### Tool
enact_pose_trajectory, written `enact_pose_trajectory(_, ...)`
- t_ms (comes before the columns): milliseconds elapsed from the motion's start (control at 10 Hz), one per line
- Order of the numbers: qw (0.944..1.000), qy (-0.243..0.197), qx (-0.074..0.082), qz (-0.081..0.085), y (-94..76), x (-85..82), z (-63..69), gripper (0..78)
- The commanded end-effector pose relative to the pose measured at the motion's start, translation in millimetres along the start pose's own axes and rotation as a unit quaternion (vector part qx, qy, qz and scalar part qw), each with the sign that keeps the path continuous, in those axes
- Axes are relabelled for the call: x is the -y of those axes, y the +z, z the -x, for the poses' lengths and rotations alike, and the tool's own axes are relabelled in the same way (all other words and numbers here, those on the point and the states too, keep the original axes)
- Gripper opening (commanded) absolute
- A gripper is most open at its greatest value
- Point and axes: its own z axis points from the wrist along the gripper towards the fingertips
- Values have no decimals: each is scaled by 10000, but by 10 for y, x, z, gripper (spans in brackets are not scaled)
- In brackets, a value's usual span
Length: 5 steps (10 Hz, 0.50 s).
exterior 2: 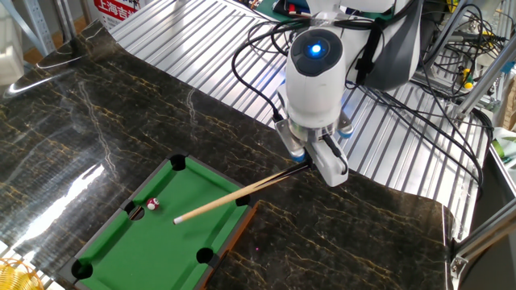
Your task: Hit the pool ball
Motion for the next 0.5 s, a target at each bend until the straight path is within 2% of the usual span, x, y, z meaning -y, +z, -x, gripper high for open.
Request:
enact_pose_trajectory(100, 10000, -4, 33, 15, -11, -4, 3, 11)
enact_pose_trajectory(300, 10000, -33, -10, -39, -29, 77, 11, 11)
enact_pose_trajectory(400, 9998, -133, 21, -137, -38, 231, 16, 11)
enact_pose_trajectory(500, 9998, -133, 21, -137, -38, 231, 16, 11)
